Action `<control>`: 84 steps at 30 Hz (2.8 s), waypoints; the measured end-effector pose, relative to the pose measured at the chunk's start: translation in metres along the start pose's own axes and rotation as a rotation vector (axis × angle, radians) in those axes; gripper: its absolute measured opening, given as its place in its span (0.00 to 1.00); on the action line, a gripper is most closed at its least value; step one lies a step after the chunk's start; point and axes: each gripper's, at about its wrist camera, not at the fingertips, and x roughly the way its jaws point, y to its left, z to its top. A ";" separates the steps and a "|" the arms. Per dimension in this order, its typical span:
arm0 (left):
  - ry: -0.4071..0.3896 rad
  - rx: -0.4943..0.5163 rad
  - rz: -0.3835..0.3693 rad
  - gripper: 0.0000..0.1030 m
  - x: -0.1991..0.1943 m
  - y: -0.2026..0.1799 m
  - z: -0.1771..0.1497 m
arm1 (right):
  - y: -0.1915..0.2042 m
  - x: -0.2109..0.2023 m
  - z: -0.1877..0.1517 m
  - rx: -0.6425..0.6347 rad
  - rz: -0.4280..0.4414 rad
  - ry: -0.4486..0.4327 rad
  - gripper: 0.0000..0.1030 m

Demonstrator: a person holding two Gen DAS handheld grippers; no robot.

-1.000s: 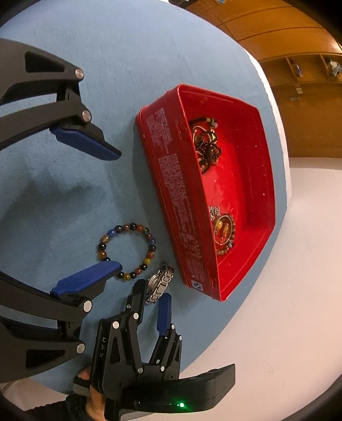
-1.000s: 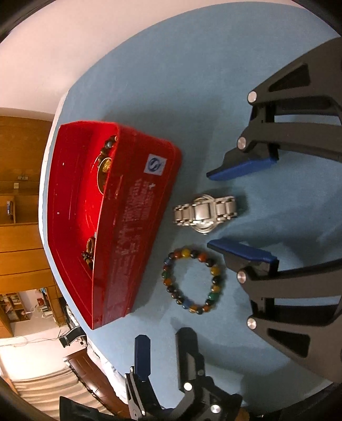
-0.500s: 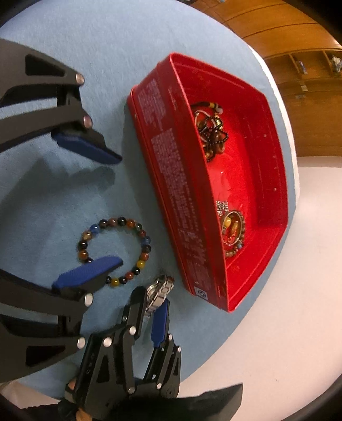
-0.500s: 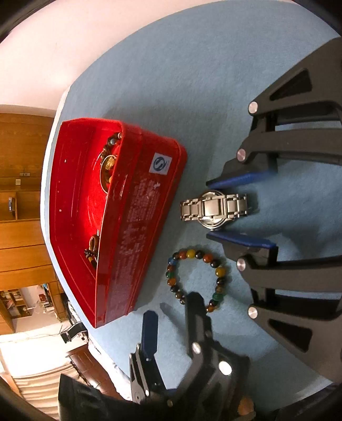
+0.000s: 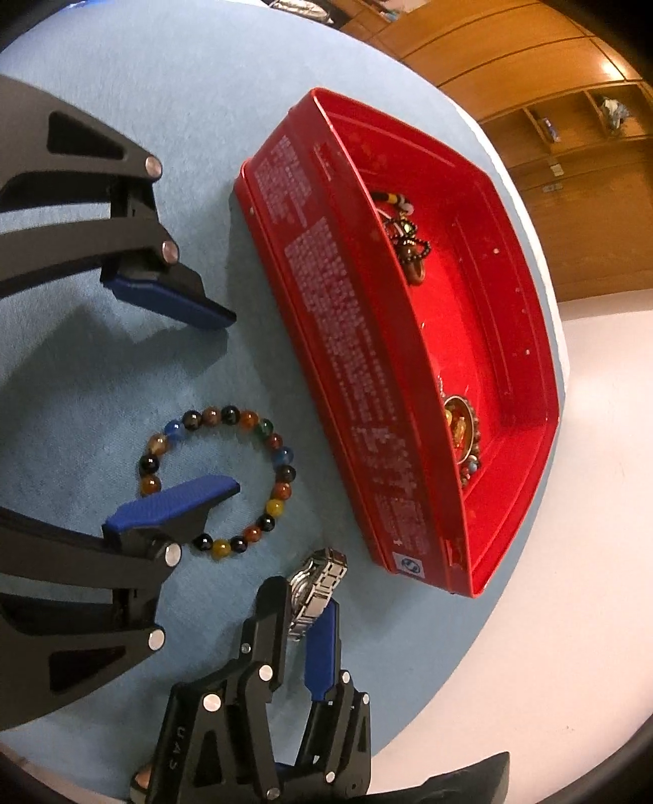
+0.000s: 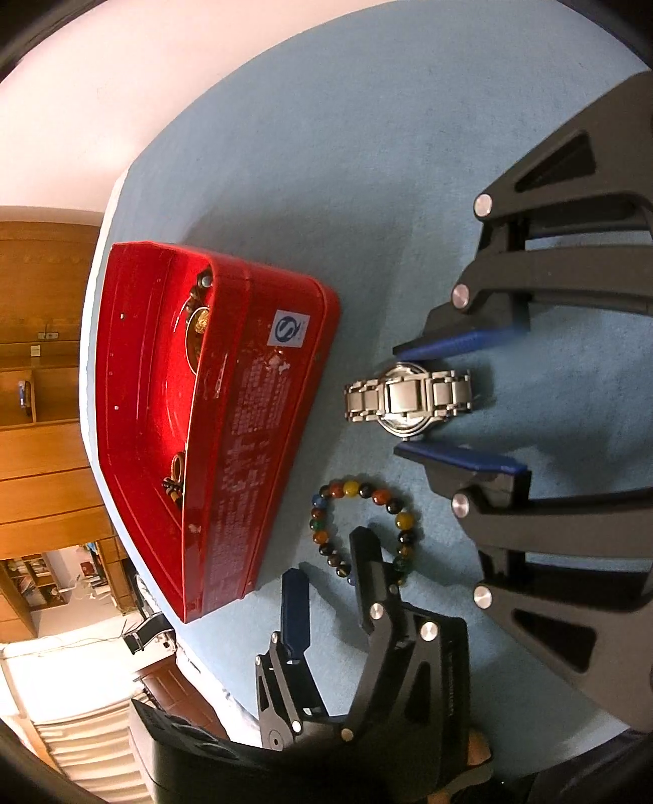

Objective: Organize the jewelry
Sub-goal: 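Grasp the silver wristwatch with the right gripper while the left gripper grasps the bead bracelet, then lift the watch and bracelet and carry them over the red box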

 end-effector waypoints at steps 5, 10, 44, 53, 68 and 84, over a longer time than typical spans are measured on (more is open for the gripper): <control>-0.003 0.038 -0.006 0.16 -0.008 -0.011 -0.004 | -0.001 -0.001 0.000 0.004 0.001 -0.001 0.30; -0.009 0.053 -0.001 0.07 -0.011 -0.016 -0.007 | -0.002 -0.002 -0.001 0.010 0.004 0.000 0.30; -0.140 -0.017 -0.023 0.07 -0.093 0.014 -0.012 | 0.024 -0.056 -0.001 -0.020 -0.021 -0.049 0.30; -0.200 -0.015 -0.002 0.07 -0.132 0.026 -0.005 | 0.041 -0.082 0.003 -0.048 -0.030 -0.074 0.30; -0.268 0.014 0.033 0.07 -0.169 0.027 0.012 | 0.058 -0.111 0.025 -0.115 -0.033 -0.102 0.30; -0.299 0.018 0.072 0.07 -0.169 0.055 0.081 | 0.032 -0.103 0.116 -0.119 -0.029 -0.102 0.30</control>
